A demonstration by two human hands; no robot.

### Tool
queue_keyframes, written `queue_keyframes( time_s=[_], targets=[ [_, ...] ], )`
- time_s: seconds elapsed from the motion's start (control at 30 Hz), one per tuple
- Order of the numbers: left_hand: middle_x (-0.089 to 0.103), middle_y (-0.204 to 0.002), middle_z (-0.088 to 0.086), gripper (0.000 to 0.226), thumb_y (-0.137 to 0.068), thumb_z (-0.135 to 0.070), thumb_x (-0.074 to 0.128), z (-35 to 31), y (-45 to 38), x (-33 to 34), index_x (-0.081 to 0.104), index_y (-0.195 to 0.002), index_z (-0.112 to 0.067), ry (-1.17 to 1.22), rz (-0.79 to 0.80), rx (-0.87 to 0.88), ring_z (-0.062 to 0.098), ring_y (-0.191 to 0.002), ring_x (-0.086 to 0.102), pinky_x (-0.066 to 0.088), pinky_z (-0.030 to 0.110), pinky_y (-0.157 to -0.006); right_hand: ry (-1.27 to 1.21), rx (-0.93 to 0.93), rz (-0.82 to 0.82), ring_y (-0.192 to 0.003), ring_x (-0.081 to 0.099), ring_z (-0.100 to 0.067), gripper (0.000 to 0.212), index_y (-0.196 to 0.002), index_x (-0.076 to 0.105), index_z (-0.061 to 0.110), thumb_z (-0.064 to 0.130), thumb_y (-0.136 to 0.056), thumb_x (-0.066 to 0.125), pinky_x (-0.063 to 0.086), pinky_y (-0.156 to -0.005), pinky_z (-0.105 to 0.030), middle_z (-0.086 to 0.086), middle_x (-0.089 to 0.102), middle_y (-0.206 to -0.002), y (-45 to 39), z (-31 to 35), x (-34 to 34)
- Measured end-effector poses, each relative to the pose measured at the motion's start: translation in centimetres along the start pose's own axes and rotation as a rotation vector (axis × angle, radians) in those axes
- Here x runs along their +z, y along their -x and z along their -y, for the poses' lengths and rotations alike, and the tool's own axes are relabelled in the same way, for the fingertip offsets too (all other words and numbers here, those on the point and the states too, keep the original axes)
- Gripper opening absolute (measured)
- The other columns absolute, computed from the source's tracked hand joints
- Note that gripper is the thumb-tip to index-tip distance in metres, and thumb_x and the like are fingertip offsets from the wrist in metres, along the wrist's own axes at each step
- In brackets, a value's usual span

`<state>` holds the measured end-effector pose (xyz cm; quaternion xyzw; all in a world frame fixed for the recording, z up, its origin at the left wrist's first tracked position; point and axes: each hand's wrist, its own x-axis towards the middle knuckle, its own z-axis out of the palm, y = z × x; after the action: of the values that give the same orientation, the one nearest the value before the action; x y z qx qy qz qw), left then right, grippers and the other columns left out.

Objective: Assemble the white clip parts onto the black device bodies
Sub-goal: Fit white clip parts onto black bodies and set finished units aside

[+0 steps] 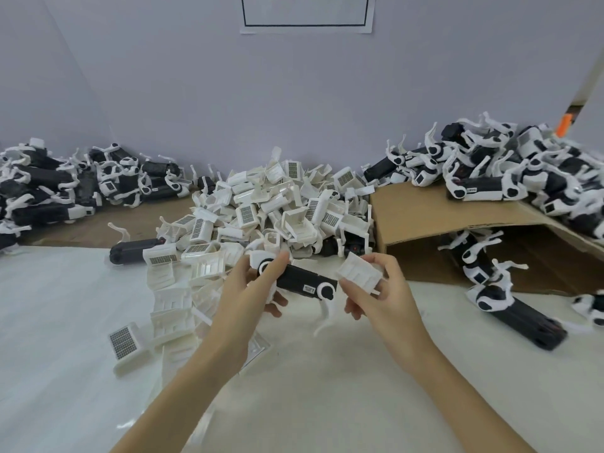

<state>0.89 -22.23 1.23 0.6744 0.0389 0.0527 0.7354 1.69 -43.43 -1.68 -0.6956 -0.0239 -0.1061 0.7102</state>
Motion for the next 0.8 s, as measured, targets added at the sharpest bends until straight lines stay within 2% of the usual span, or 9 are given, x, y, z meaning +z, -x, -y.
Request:
queue_keyframes(
  time_s=[0.17,0.27,0.33,0.43,0.5,0.6,0.63,0.73,0.8],
  targets=[
    [0.071,-0.104,0.013,0.059,-0.082,-0.068,0.075,0.3,0.8,0.7,0.065,-0.111,-0.017,-0.103,0.068,0.045,0.019,-0.072,0.069,0.060,0.039,-0.076,0.059,-0.102,0.088,-0.078,0.071,-0.023,0.052,-0.129,0.063,0.040,-0.001,-0.098,0.065,0.058,-0.065,-0.032,-0.005,0.076,-0.103,0.3,0.3,0.0],
    [0.073,-0.101,0.013,0.056,-0.086,-0.066,0.074,0.3,0.9,0.8,0.067,-0.110,-0.015,-0.045,0.088,0.041,0.023,-0.073,0.070,0.061,0.035,-0.068,0.111,-0.150,0.167,-0.095,0.070,-0.035,0.041,-0.138,0.063,0.041,0.015,-0.108,0.056,0.060,-0.083,-0.044,-0.019,0.072,-0.104,0.4,0.6,0.2],
    [0.073,-0.101,0.013,0.057,-0.087,-0.066,0.075,0.4,0.7,0.8,0.067,-0.110,-0.015,-0.038,0.083,0.037,0.023,-0.073,0.070,0.061,0.036,-0.068,0.134,-0.164,0.212,-0.108,0.072,-0.019,0.035,-0.139,0.065,0.039,0.029,-0.108,0.052,0.060,-0.091,-0.039,0.001,0.076,-0.119,0.6,0.7,0.3],
    [0.072,-0.104,0.013,0.059,-0.083,-0.068,0.071,0.4,0.6,0.6,0.067,-0.109,-0.015,-0.076,0.080,0.052,0.023,-0.073,0.070,0.061,0.037,-0.070,0.107,-0.153,0.268,-0.120,0.067,-0.003,0.035,-0.136,0.069,0.033,0.020,-0.108,0.054,0.057,-0.096,-0.024,0.022,0.070,-0.130,1.0,1.0,0.5],
    [0.072,-0.104,0.015,0.061,-0.083,-0.069,0.069,0.4,0.6,0.4,0.066,-0.108,-0.014,-0.105,0.102,0.055,0.023,-0.073,0.070,0.061,0.040,-0.073,0.091,-0.168,0.266,-0.121,0.068,-0.009,0.041,-0.137,0.067,0.034,0.010,-0.108,0.053,0.056,-0.094,-0.021,0.015,0.073,-0.128,1.1,1.0,0.5],
    [0.072,-0.103,0.017,0.055,-0.085,-0.068,0.069,0.6,0.7,0.7,0.066,-0.106,-0.017,-0.114,0.164,0.063,0.024,-0.073,0.070,0.062,0.040,-0.071,0.060,-0.145,0.287,-0.116,0.066,-0.044,0.042,-0.139,0.066,0.036,0.011,-0.108,0.054,0.056,-0.098,-0.052,-0.020,0.073,-0.121,1.2,1.3,0.3],
    [0.072,-0.102,0.017,0.053,-0.086,-0.068,0.069,0.7,0.8,0.8,0.066,-0.105,-0.018,-0.115,0.172,0.075,0.024,-0.072,0.070,0.062,0.038,-0.069,0.057,-0.142,0.310,-0.116,0.066,-0.043,0.037,-0.137,0.068,0.034,0.014,-0.108,0.056,0.053,-0.102,-0.055,-0.021,0.073,-0.121,1.3,1.5,0.3],
    [0.072,-0.101,0.017,0.054,-0.086,-0.069,0.068,0.9,1.0,0.9,0.066,-0.105,-0.018,-0.089,0.158,0.064,0.023,-0.072,0.070,0.060,0.034,-0.066,0.085,-0.135,0.390,-0.124,0.067,-0.015,0.033,-0.133,0.071,0.023,0.025,-0.104,0.057,0.050,-0.110,-0.039,0.005,0.074,-0.129,1.9,2.2,0.6],
    [0.072,-0.098,0.016,0.055,-0.091,-0.070,0.068,0.8,0.8,0.7,0.068,-0.104,-0.017,-0.029,0.155,0.010,0.024,-0.071,0.069,0.059,0.032,-0.065,0.109,-0.149,0.398,-0.125,0.066,-0.013,0.034,-0.132,0.071,0.020,0.027,-0.102,0.055,0.051,-0.109,-0.038,0.008,0.074,-0.129,2.0,2.5,0.8]
  ],
)
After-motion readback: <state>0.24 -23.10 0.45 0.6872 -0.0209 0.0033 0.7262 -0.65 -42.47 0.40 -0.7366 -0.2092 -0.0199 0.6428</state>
